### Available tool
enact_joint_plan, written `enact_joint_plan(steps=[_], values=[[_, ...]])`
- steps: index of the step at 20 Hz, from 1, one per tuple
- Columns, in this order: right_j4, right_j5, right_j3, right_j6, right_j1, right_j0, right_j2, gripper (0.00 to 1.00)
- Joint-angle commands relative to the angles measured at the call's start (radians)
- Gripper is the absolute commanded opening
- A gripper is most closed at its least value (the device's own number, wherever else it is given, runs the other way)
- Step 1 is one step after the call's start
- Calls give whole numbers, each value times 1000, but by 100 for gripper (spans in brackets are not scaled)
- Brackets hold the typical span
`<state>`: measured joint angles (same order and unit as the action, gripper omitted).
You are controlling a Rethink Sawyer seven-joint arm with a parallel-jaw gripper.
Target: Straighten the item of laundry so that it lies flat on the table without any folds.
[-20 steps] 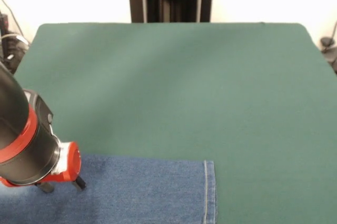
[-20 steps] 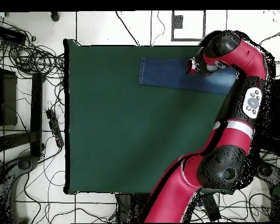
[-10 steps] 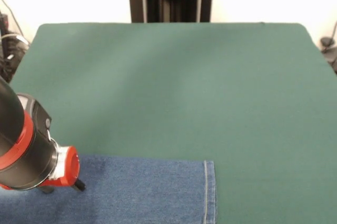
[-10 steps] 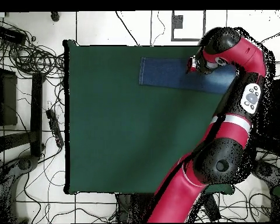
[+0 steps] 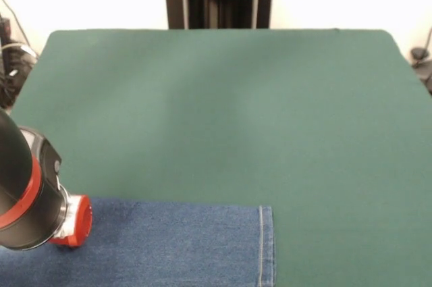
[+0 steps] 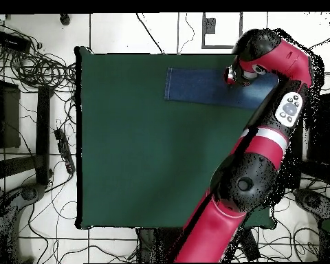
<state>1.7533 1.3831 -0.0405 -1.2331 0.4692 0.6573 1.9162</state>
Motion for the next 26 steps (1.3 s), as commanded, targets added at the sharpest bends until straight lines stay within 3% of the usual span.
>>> enact_joint_plan(steps=[1,6,11,12,21,26], values=[[39,-202,83,207,190,-28,277,0],[72,-202,89,209,188,-27,317,0],[96,-241,78,245,193,-23,283,0],[106,-235,78,251,193,-22,287,100],[124,-202,82,252,190,-23,311,100],[83,-196,54,282,181,-33,190,100]])
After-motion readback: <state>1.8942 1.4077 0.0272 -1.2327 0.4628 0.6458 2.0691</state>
